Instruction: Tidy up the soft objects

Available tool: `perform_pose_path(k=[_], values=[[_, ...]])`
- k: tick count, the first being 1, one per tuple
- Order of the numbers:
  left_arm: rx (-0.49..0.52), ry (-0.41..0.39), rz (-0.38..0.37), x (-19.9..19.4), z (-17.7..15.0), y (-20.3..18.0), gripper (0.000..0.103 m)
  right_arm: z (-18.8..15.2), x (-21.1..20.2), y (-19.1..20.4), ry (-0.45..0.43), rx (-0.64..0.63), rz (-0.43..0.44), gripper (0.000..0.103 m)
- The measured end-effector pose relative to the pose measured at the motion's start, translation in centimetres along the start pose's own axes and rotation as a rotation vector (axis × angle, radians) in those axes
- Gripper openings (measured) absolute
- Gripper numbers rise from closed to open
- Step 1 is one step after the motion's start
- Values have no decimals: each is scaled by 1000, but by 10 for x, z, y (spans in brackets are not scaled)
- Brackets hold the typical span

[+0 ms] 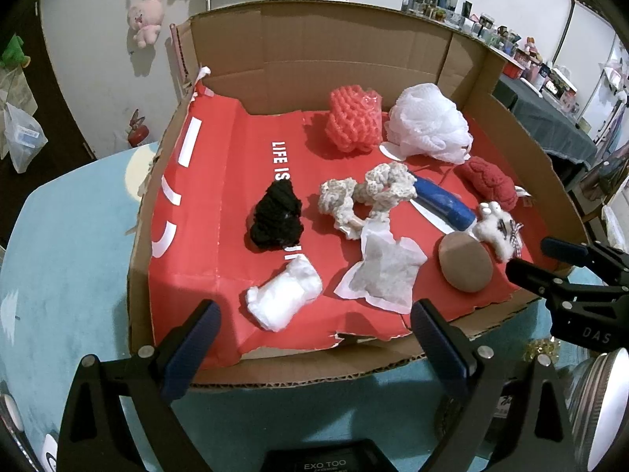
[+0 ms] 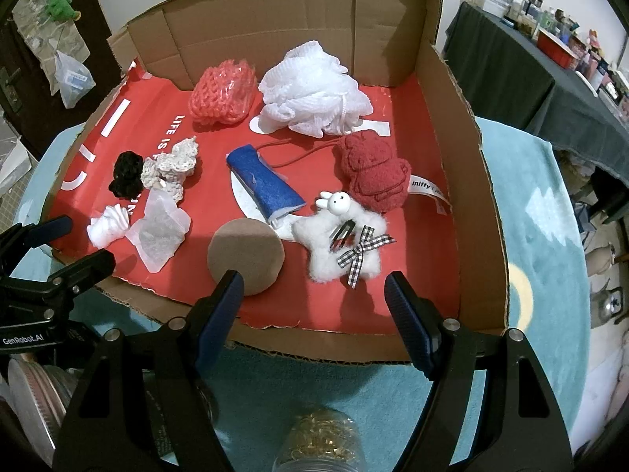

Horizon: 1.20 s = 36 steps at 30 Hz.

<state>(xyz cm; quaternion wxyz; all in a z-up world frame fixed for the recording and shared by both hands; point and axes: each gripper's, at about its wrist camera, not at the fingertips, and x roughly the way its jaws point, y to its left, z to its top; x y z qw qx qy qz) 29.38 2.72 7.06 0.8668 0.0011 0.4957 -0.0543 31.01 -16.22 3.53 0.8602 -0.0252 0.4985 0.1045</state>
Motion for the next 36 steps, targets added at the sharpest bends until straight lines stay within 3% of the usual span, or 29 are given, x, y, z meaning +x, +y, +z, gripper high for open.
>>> perform_pose_path(k=[36], values=[[5,1,7,0,-1,-2,99,0,-2,1,-10,-1,-7,74]])
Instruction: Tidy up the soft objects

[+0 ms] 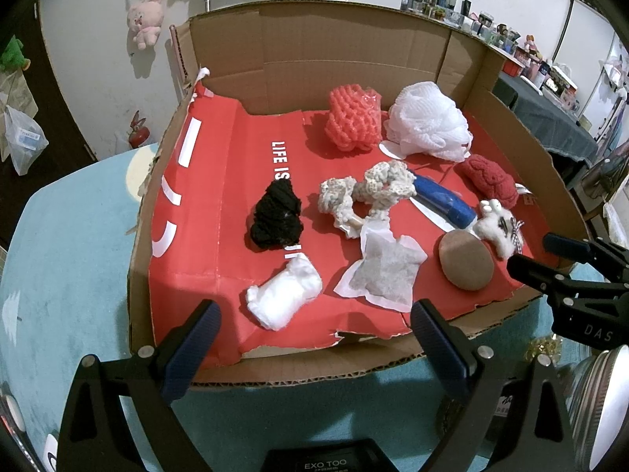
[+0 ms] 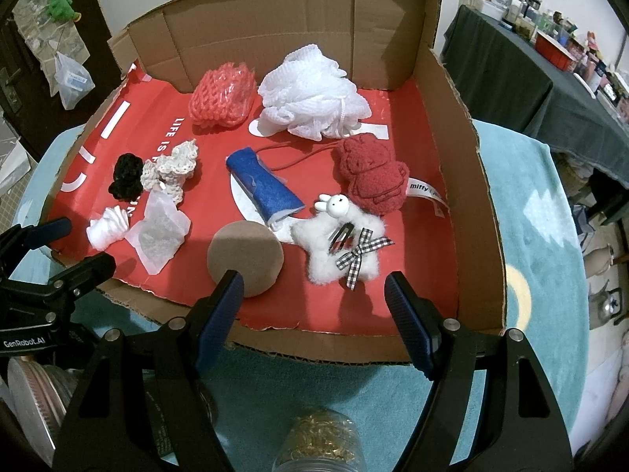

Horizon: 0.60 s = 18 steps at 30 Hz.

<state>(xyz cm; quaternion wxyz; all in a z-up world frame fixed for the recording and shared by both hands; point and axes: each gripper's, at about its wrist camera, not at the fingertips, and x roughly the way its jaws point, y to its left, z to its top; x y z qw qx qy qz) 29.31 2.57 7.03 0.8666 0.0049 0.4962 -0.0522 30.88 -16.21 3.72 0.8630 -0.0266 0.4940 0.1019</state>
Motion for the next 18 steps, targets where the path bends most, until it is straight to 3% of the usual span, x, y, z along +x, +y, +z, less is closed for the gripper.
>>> perform_pose_path(k=[9,18], values=[[-3,-7,1,-1,0,0,99,0,0,0,-1,-2,-1,74],[-18,-99,-10,-31,-1,6,99,1,-11,4,-37,-32,-43,74]])
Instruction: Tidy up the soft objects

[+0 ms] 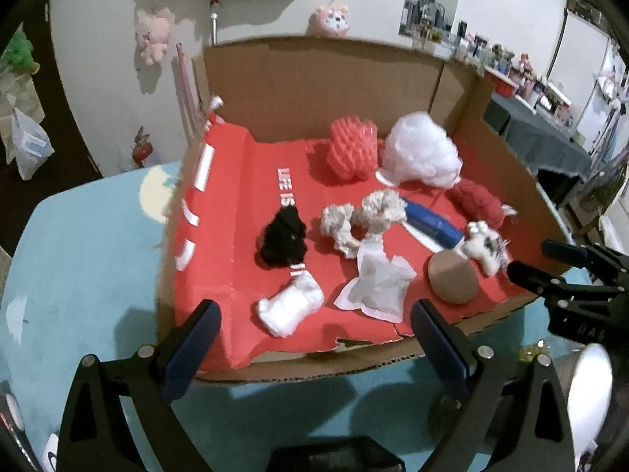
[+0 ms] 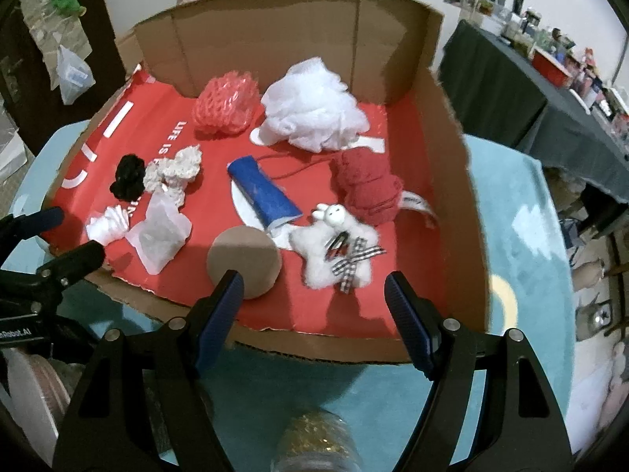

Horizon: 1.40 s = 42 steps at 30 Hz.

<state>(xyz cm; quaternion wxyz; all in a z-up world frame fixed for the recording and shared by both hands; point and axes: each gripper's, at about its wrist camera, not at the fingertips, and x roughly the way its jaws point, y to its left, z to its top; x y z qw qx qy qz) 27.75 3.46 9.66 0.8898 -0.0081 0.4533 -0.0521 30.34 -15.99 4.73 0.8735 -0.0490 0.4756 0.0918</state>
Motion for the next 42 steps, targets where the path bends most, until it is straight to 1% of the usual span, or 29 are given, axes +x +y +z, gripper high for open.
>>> perform_pose_path(k=[4,6,7,9,11,14,17,20,23,25,27,29,34,37,42], values=[[15,-85,25,-39,-4,-2,99,2,-27,-9,-50,31,10,74],[12,-128,2,-63,-12,-5,100,0,-44,-12,-81,38,13,74],[9,-145,-14,-75,-16,-5,103,-2,-55,-12,-102,41,14,74],[1,-188,-30,-99,-29,-8,103,-10,-76,-12,-140,43,23,74],[10,-239,-34,-120,-44,-12,103,-23,-99,-9,-177,38,36,74],[24,-286,-35,-140,-67,-19,103,-47,-126,-3,-229,29,45,84],[17,-318,-30,-152,-93,-25,103,-80,-148,6,-285,9,35,86],[17,-322,-19,-152,-120,-32,103,-109,-159,15,-321,-8,12,91],[30,-323,7,-145,-141,-39,103,-137,-159,23,-338,-15,-6,91],[32,-311,7,-139,-152,-41,103,-155,-154,27,-348,-17,-23,91],[30,-292,2,-129,-161,-44,103,-166,-148,30,-343,-21,-40,91],[25,-255,-2,-113,-169,-45,103,-176,-135,33,-327,-21,-50,91],[10,-188,12,-83,-182,-45,103,-195,-102,31,-262,19,-24,91],[4,-154,19,-69,-188,-46,103,-202,-83,30,-220,31,-21,91],[-3,-88,42,-49,-195,-46,103,-208,-63,28,-186,46,-47,91]])
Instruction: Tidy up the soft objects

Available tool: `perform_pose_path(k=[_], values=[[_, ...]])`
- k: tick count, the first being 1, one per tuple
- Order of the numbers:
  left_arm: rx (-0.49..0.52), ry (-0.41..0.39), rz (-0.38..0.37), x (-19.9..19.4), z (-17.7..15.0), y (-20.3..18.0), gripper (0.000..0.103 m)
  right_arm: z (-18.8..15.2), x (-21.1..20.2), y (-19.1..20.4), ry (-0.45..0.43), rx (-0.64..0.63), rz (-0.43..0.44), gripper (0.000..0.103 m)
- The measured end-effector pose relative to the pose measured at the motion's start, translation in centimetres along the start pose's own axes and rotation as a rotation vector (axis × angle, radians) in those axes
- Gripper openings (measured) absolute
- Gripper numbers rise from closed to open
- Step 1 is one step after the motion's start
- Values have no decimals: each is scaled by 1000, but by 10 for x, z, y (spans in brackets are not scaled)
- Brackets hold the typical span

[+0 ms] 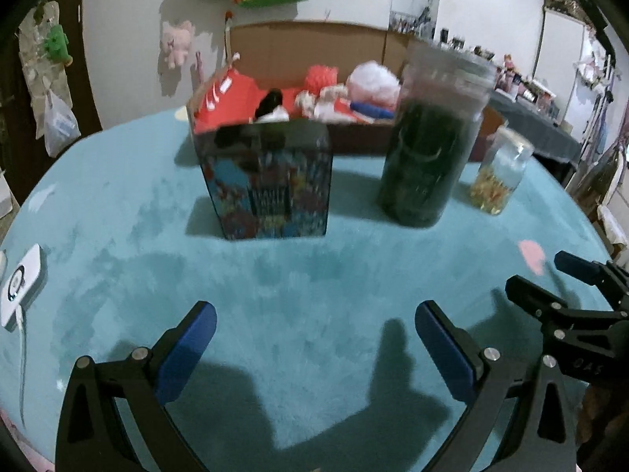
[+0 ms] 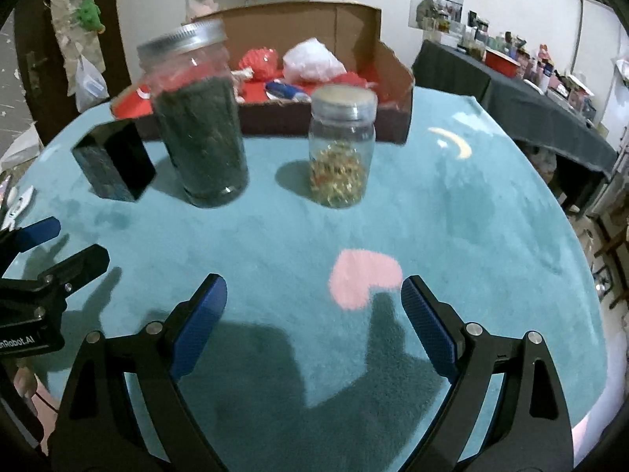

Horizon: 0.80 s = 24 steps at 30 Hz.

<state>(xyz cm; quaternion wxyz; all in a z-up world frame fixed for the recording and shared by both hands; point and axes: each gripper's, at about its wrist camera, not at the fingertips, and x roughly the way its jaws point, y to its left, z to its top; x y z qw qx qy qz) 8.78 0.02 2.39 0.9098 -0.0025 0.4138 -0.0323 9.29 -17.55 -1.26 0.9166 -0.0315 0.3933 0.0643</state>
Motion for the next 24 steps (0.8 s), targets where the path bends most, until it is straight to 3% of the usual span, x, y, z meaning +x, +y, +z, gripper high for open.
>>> perform_pose_path(k=[7,24], values=[[-8,19,65,7,-3,-2,103,-8,11,-4,16,23,-7,92],[-13,13,60,6,-5,-1,103,-6,13,-6,17,33,-11,97]])
